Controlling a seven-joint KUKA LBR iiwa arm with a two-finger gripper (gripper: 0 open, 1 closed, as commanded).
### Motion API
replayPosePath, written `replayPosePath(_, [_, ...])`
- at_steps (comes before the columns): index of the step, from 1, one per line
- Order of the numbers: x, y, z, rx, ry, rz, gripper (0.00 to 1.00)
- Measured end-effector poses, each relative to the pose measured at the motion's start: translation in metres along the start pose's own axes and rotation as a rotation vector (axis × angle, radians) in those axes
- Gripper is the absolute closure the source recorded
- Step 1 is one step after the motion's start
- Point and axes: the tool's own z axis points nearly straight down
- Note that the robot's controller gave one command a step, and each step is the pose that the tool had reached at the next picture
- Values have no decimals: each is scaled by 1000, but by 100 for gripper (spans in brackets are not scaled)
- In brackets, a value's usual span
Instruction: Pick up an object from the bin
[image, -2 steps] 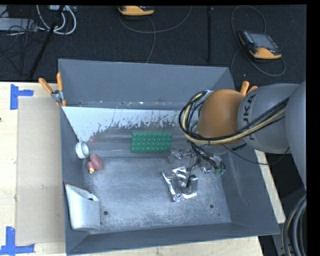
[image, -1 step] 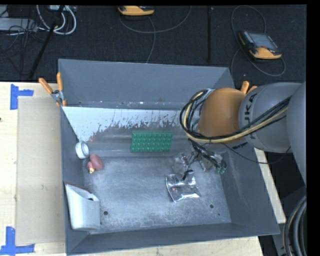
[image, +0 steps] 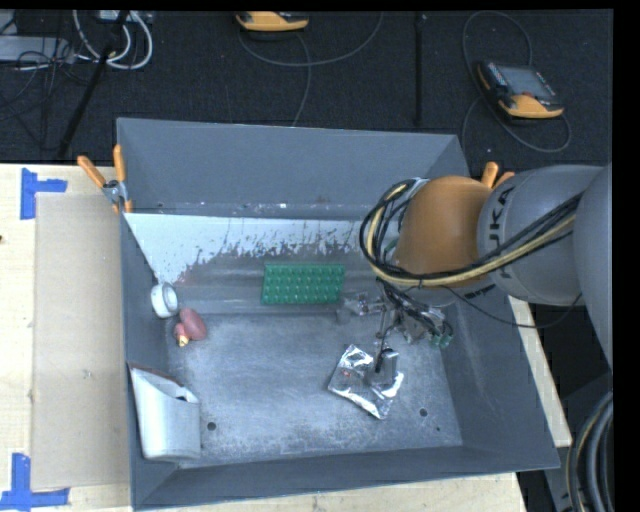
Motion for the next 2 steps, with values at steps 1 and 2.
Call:
replayPosePath(1, [33, 4, 0, -1, 3, -3, 0])
replayPosePath(2, [31, 4, 0, 0, 0, -7, 100])
